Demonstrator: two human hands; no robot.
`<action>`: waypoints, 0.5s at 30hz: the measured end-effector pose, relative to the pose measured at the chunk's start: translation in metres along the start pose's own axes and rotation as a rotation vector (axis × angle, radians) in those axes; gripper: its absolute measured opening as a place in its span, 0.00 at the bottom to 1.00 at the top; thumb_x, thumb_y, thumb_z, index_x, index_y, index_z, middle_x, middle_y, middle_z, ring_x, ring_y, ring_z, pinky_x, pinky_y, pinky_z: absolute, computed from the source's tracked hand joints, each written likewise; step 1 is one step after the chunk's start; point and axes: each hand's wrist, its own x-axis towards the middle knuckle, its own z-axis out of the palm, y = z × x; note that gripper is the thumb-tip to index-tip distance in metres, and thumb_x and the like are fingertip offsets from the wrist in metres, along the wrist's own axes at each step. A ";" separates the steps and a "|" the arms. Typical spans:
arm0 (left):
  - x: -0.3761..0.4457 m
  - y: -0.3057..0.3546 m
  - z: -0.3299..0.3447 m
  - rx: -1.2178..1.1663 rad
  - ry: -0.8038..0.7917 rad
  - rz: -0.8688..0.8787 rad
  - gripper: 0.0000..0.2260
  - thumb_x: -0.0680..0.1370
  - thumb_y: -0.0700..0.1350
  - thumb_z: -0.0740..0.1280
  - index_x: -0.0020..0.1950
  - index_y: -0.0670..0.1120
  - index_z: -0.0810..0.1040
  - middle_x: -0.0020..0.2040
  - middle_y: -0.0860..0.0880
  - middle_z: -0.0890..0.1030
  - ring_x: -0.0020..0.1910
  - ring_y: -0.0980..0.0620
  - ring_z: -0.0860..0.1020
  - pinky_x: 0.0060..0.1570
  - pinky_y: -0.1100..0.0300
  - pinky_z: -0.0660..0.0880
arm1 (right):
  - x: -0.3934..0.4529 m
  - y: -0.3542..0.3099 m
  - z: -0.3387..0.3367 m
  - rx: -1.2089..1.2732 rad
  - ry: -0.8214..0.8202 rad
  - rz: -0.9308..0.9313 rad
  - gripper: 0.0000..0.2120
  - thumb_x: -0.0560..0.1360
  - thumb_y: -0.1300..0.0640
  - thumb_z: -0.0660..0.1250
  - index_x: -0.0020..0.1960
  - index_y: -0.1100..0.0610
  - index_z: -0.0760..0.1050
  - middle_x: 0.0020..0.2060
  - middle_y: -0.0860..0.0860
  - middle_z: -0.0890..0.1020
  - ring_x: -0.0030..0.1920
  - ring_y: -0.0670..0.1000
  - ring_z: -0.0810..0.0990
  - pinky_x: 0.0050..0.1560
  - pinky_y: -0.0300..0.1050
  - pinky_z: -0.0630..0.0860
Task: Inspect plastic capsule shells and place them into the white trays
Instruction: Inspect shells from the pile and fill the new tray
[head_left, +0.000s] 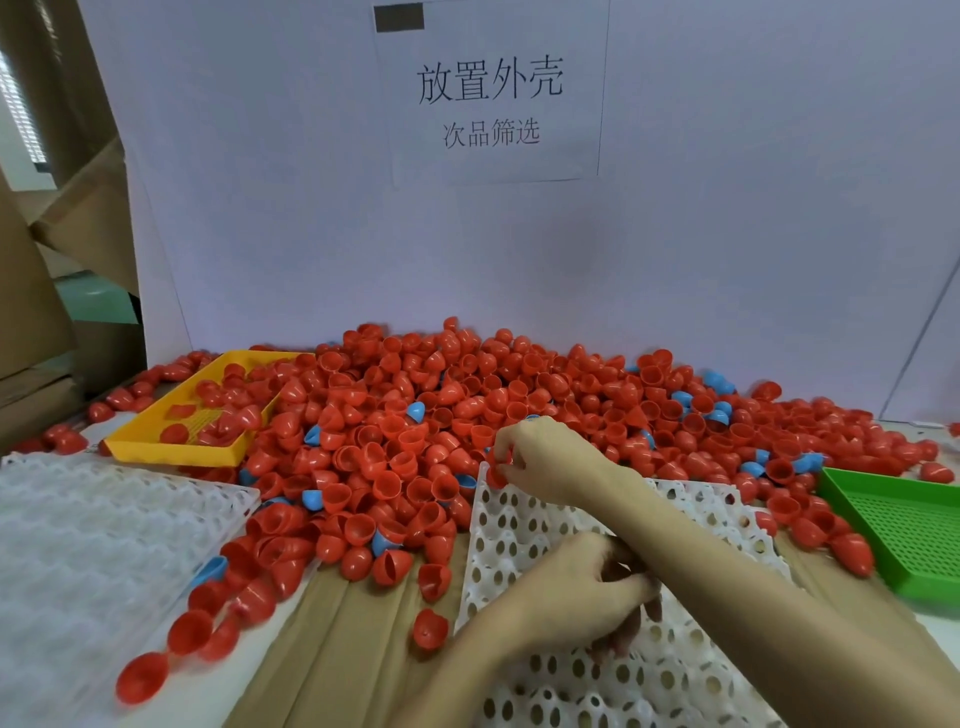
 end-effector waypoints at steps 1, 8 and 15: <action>0.000 0.000 0.000 0.000 -0.002 0.002 0.12 0.82 0.46 0.63 0.40 0.47 0.80 0.28 0.51 0.79 0.24 0.55 0.76 0.33 0.64 0.76 | 0.000 -0.001 -0.001 -0.046 -0.016 -0.017 0.08 0.82 0.59 0.66 0.60 0.57 0.80 0.50 0.51 0.83 0.46 0.52 0.81 0.42 0.44 0.77; 0.000 -0.002 -0.001 -0.012 -0.009 -0.012 0.12 0.81 0.47 0.62 0.41 0.48 0.80 0.29 0.51 0.80 0.26 0.53 0.76 0.36 0.62 0.77 | 0.002 -0.009 -0.008 -0.086 -0.012 -0.045 0.10 0.84 0.57 0.65 0.62 0.58 0.80 0.54 0.53 0.84 0.44 0.50 0.78 0.46 0.47 0.80; -0.002 0.000 -0.002 0.004 -0.010 0.008 0.12 0.84 0.46 0.62 0.46 0.44 0.81 0.29 0.50 0.80 0.26 0.54 0.77 0.34 0.65 0.76 | -0.004 -0.005 -0.006 0.036 0.000 -0.024 0.12 0.86 0.57 0.63 0.60 0.60 0.83 0.52 0.53 0.86 0.49 0.51 0.84 0.53 0.46 0.82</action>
